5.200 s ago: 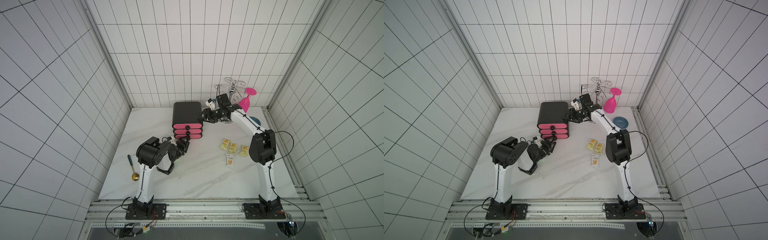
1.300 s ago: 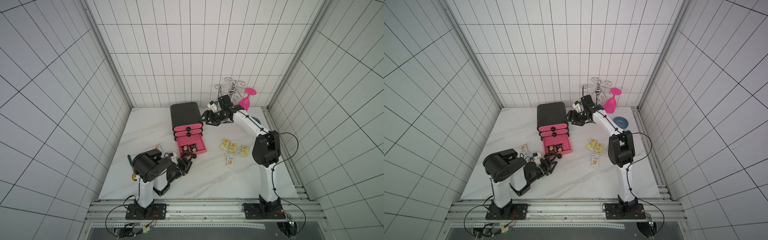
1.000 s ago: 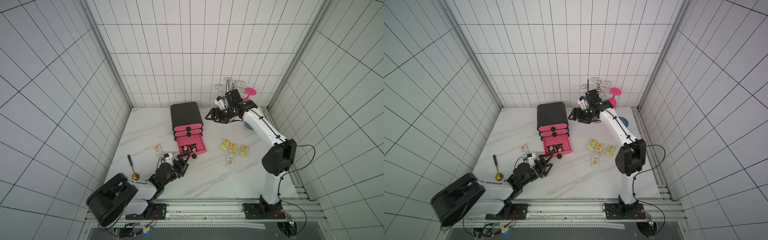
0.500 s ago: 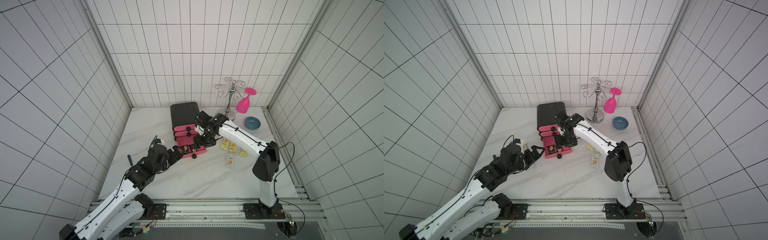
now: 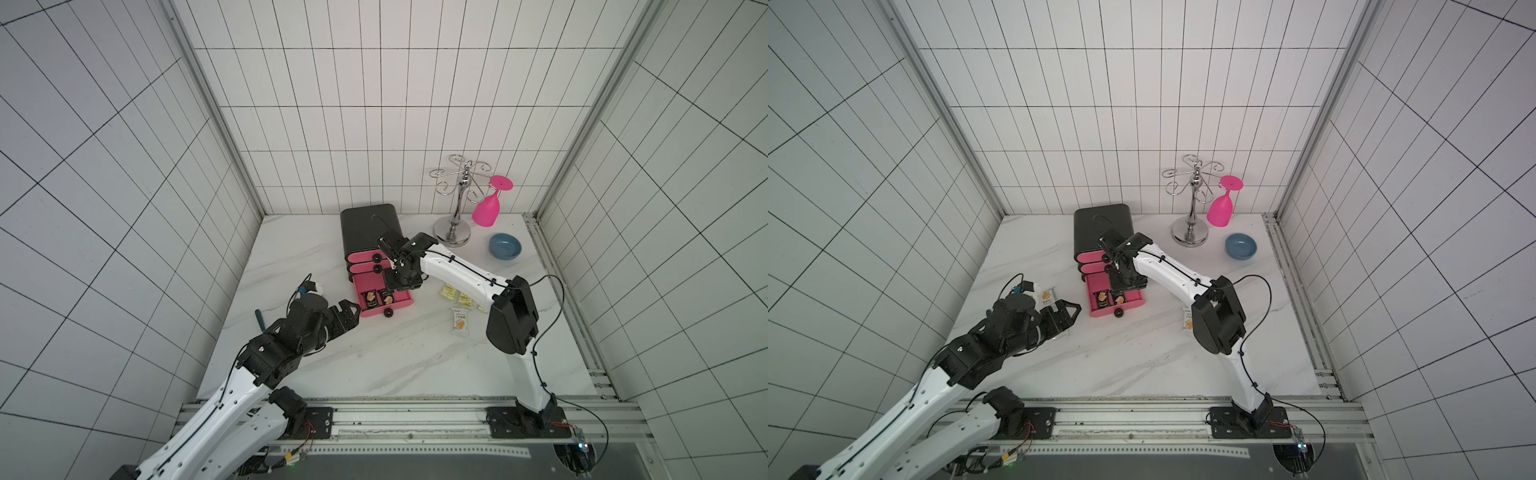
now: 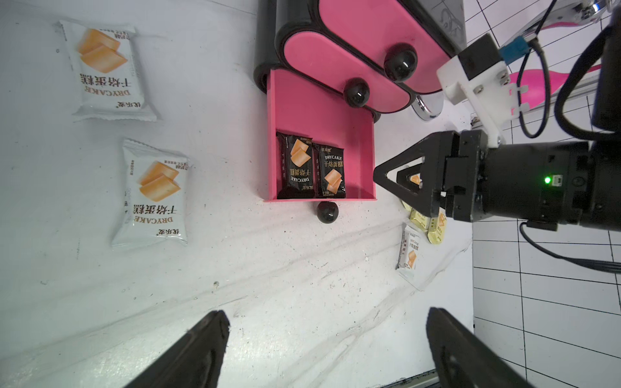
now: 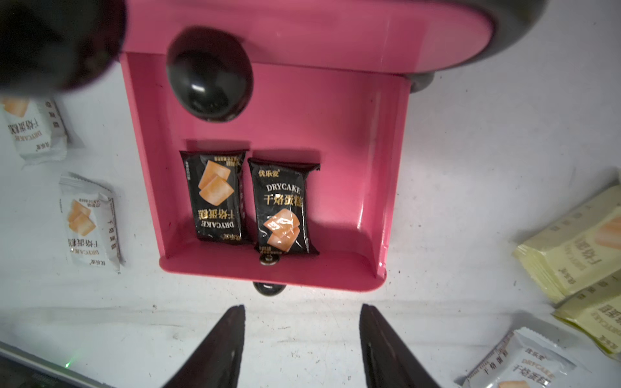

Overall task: Take the cookies out of the drawer
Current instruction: Pick up the cookie from the drawer.

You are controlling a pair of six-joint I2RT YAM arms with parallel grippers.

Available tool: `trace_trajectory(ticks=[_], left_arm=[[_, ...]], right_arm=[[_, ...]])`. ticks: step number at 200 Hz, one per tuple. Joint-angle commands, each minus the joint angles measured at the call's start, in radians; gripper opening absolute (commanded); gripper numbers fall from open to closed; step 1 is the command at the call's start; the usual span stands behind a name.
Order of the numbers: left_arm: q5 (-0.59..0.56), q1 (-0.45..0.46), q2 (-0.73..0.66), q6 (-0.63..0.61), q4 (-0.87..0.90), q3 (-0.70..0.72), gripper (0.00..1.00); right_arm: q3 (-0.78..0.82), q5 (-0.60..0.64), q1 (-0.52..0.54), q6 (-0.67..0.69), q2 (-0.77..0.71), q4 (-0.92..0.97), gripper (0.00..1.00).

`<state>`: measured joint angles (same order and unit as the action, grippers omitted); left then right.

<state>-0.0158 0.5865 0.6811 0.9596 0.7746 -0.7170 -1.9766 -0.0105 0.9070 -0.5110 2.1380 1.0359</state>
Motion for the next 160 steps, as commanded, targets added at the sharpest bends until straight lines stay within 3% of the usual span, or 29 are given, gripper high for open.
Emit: trace_trajectory(ticks=[1,96,160], left_arm=[[-0.044,0.001,-0.042,-0.012,0.013,0.022,0.96],[-0.045,-0.011,-0.131,-0.015,0.035,0.068,0.96],[-0.041,-0.033,-0.182,-0.021,0.064,0.085,0.96]], right_arm=[[-0.024,0.05,0.025,-0.041,0.032,-0.042,0.57],[0.131,0.13,0.046,-0.12,0.048,-0.222,0.54],[0.116,0.143,0.044,-0.137,0.093,-0.228,0.54]])
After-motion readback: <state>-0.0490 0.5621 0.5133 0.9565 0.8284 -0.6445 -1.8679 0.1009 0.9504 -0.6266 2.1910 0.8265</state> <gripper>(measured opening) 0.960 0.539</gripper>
